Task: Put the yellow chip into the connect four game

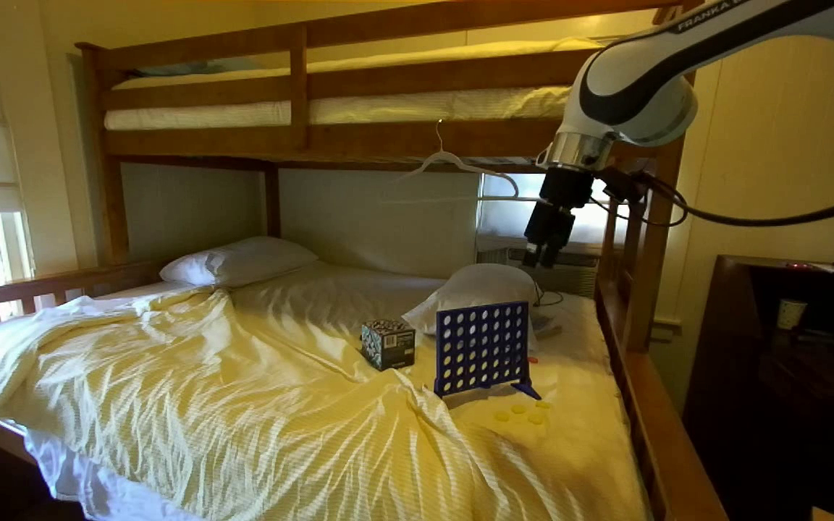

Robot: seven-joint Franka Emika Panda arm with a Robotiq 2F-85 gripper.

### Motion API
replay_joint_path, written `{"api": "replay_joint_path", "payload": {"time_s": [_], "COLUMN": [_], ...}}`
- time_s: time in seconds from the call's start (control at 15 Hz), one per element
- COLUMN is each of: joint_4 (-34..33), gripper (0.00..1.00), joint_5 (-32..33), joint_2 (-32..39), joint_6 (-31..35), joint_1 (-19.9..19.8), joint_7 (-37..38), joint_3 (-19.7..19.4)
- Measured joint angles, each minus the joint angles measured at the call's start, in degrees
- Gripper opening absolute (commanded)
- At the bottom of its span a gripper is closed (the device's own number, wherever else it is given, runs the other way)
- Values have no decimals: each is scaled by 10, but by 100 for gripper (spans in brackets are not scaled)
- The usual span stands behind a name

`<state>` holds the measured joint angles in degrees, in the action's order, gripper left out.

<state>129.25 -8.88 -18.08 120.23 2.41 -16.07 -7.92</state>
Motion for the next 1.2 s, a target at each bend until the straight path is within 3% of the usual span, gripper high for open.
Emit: {"api": "replay_joint_path", "payload": {"time_s": [0.53, 1.2], "joint_4": [38, 78], "gripper": [100, 100], "joint_5": [-1, -16], "joint_2": [72, 166], "joint_6": [111, 246], "joint_1": [-11, -46], "joint_7": [102, 102], "joint_3": [21, 16]}}
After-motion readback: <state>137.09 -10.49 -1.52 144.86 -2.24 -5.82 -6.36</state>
